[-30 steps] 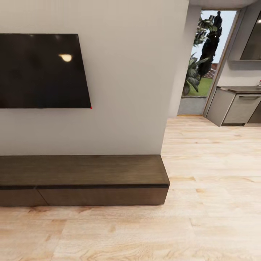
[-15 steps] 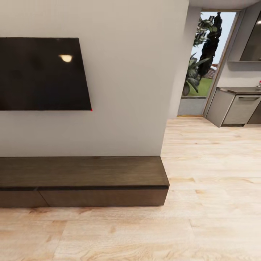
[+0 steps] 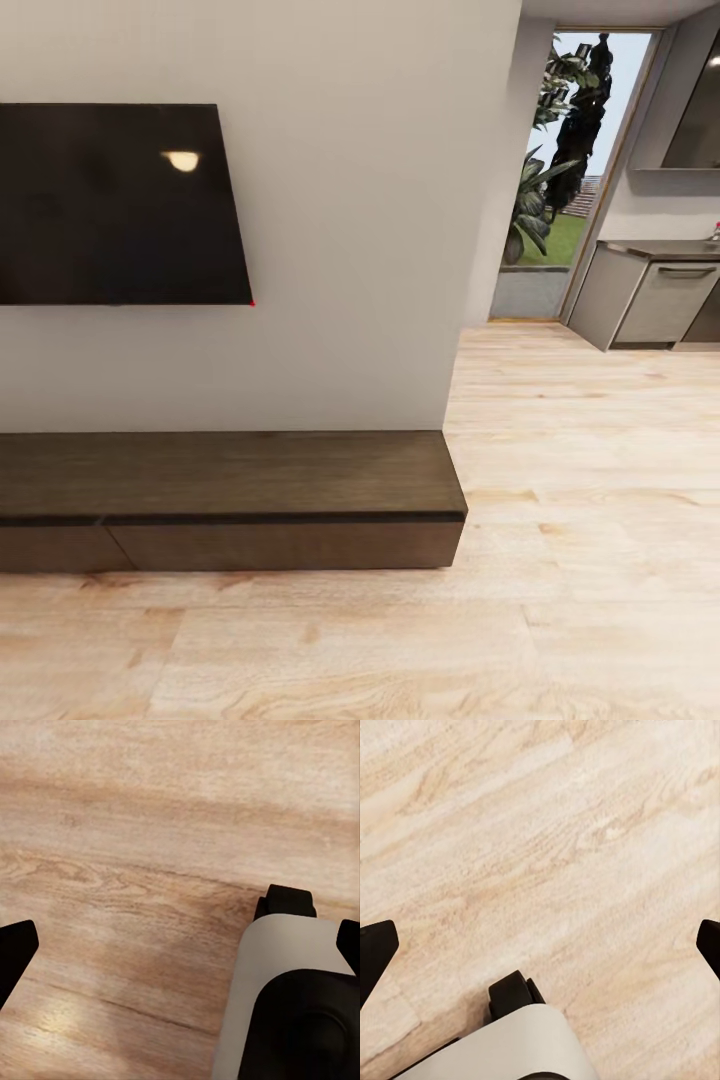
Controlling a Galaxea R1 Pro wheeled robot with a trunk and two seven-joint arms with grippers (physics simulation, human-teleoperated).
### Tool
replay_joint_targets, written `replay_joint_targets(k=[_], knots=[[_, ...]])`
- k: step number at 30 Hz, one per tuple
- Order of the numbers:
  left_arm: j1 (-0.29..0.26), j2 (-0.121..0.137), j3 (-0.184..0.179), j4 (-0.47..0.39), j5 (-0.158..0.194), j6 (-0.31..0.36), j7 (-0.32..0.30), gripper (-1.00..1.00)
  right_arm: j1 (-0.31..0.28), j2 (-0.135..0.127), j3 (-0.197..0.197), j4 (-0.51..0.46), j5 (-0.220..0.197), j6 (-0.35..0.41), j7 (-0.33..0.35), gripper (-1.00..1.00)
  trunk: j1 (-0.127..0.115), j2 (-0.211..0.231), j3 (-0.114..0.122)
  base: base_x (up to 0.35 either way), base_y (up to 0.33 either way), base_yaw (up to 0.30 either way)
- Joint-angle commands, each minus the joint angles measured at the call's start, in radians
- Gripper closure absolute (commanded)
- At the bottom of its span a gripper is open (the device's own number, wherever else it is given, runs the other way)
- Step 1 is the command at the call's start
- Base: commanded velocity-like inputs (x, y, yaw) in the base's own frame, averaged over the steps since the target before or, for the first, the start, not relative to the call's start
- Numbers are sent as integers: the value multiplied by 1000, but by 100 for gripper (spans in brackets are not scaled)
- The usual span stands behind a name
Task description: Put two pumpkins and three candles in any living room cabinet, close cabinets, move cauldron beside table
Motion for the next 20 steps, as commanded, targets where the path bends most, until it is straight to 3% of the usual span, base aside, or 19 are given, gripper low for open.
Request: replay_joint_targets(k=[1, 20], knots=[[0, 0, -8, -2, 8, -1, 4, -100, 0, 0, 9, -1, -9, -2, -4, -100, 0, 0, -1, 0, 0, 0], [0, 0, -8, -2, 9, -1, 4, -100, 0, 0, 9, -2, -9, -2, -4, -100, 0, 0, -1, 0, 0, 0]])
